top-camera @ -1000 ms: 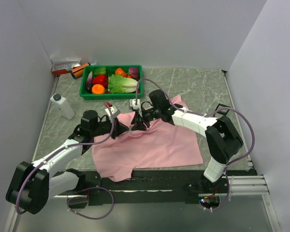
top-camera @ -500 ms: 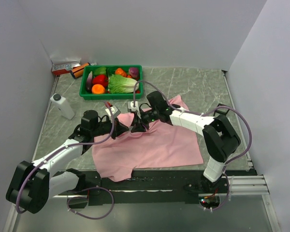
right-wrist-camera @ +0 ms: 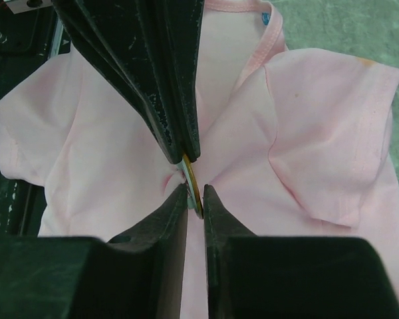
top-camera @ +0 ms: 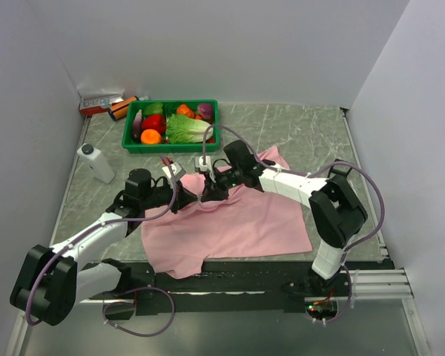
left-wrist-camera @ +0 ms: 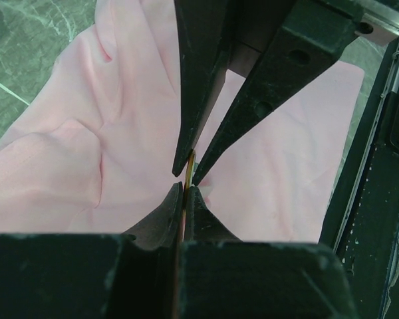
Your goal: Remove the brooch from the garment
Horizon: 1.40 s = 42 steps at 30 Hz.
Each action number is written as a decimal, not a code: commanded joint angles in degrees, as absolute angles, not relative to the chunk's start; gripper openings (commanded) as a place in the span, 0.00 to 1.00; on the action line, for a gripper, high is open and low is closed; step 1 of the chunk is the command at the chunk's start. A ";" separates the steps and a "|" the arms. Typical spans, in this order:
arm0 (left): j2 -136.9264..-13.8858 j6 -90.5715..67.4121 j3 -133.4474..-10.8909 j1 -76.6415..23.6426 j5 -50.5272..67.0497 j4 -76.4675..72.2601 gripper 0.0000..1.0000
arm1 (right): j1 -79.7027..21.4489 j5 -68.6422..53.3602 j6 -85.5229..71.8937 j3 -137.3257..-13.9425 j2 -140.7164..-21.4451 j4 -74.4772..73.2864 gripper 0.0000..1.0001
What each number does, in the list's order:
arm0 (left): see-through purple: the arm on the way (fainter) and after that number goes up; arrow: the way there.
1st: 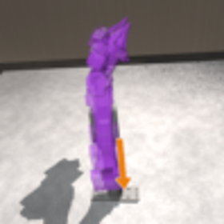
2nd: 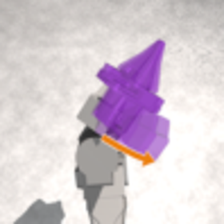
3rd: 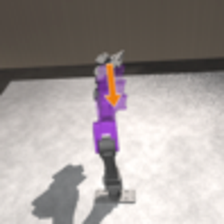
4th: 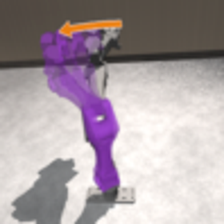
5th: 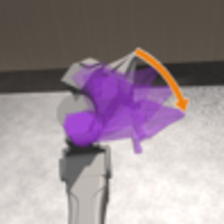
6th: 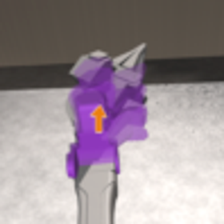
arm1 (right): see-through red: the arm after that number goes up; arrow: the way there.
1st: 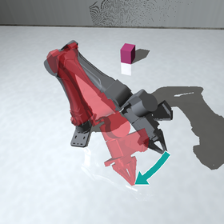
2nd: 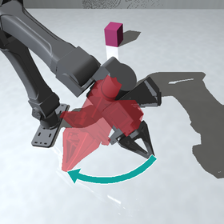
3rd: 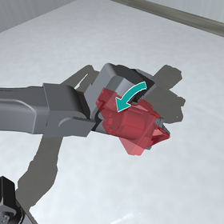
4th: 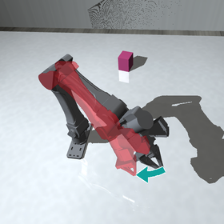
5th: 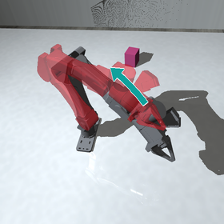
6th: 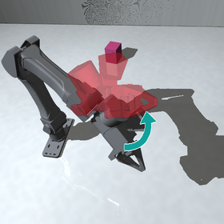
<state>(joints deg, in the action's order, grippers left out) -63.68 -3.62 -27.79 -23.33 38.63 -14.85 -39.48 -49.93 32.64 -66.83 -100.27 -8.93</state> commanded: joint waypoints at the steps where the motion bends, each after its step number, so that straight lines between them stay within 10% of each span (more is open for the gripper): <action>1: -63.98 -3.78 -29.88 -24.52 41.48 -15.65 0.01 | -39.90 -48.95 30.07 -72.67 -102.65 -9.30 0.17; 15: -63.54 1.41 -30.41 -26.54 36.21 -12.74 0.01 | -37.09 -52.91 27.75 -70.23 -93.26 -13.27 0.74; 42: -63.10 -2.90 -29.97 -26.37 36.74 -14.33 0.01 | -40.95 -40.78 26.63 -61.96 -95.80 -0.61 0.53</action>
